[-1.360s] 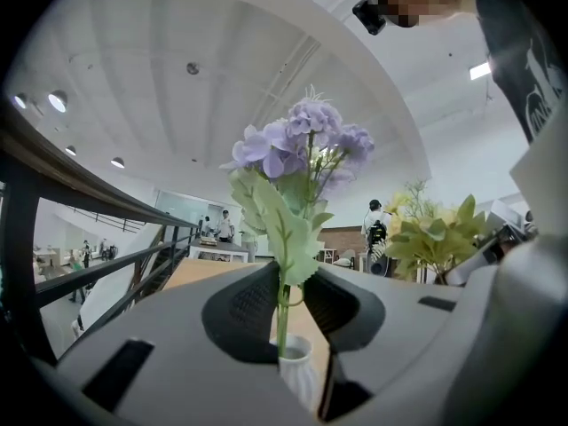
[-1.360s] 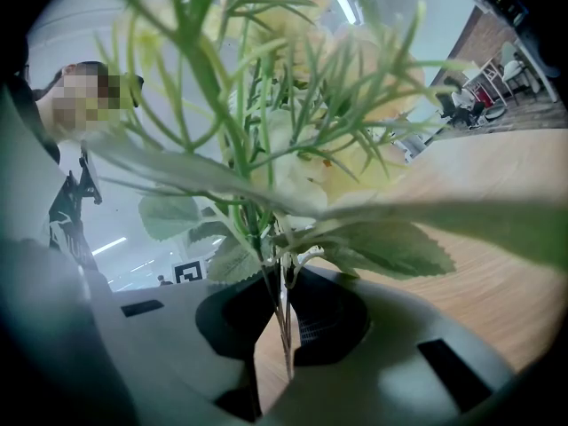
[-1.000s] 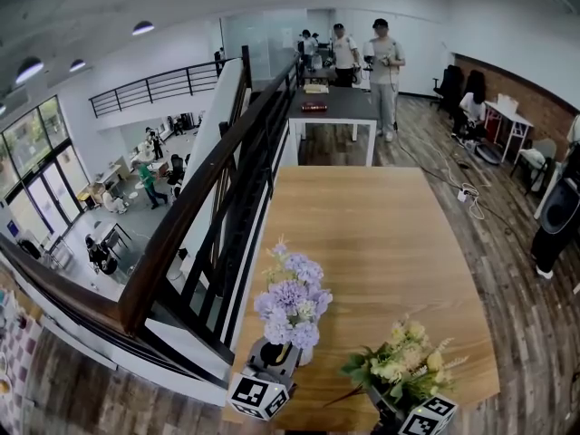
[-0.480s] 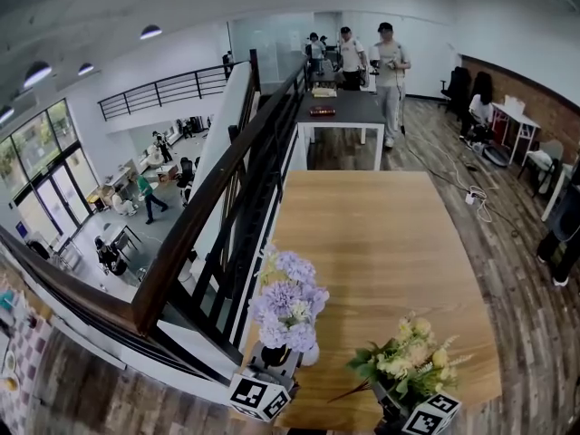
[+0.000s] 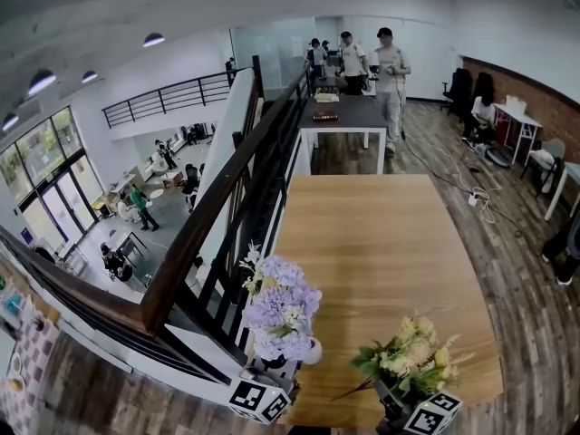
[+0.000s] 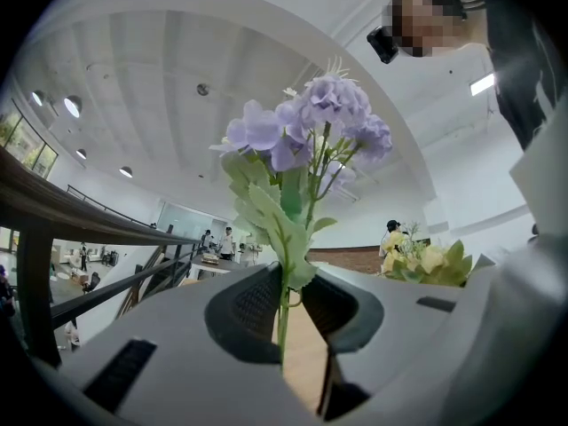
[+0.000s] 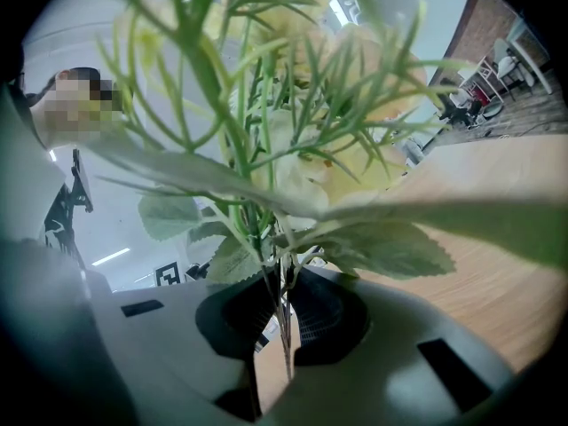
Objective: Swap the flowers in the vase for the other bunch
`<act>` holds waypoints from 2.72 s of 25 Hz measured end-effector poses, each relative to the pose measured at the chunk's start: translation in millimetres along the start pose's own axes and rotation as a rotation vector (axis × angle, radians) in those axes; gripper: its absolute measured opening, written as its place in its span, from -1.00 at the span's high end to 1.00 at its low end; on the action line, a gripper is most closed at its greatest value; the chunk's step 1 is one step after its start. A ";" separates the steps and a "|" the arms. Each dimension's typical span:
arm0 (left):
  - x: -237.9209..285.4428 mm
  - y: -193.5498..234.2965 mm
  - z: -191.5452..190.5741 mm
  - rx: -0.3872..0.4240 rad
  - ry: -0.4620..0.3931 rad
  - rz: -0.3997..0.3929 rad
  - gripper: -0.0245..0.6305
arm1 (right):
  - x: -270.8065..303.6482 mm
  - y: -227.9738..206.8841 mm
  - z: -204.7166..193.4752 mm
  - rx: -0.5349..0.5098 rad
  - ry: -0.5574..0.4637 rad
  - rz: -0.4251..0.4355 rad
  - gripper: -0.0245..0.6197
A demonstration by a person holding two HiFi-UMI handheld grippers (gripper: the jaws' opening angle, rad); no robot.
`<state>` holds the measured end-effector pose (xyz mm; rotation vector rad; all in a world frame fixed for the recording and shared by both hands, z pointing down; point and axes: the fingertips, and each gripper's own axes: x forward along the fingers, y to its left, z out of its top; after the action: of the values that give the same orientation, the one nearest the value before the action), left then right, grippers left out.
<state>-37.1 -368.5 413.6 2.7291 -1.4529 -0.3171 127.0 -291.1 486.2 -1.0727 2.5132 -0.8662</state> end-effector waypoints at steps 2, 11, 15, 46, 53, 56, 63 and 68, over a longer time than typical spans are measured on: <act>-2.5 -1.3 2.6 -0.003 -0.001 -0.003 0.71 | -0.9 0.7 -1.3 -0.001 0.002 0.000 0.76; -17.0 -6.2 17.1 -0.021 -0.016 0.007 0.72 | 2.7 9.1 -0.1 -0.005 0.004 0.026 0.76; -25.0 -9.6 21.7 -0.022 -0.021 0.008 0.73 | 3.8 13.1 -2.8 0.007 0.007 0.047 0.76; -108.3 -13.5 23.1 -0.017 -0.032 0.071 0.74 | 10.1 47.4 -12.1 -0.091 0.024 0.079 0.76; -120.1 -4.0 11.9 -0.032 -0.027 0.090 0.74 | 26.2 52.2 -4.8 -0.122 0.018 0.092 0.76; -120.2 -4.3 7.7 -0.024 -0.017 0.087 0.74 | 35.8 52.8 5.9 -0.150 0.012 0.100 0.76; -120.7 7.9 -5.4 -0.047 -0.003 0.095 0.74 | 64.6 52.9 27.5 -0.200 -0.001 0.114 0.76; -120.5 15.4 -9.0 -0.057 0.006 0.105 0.74 | 79.1 52.7 44.0 -0.229 -0.014 0.120 0.76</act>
<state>-113.2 -278.5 444.0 2.5956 -1.5535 -0.3399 63.2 -338.2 417.6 -0.9749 2.6823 -0.5463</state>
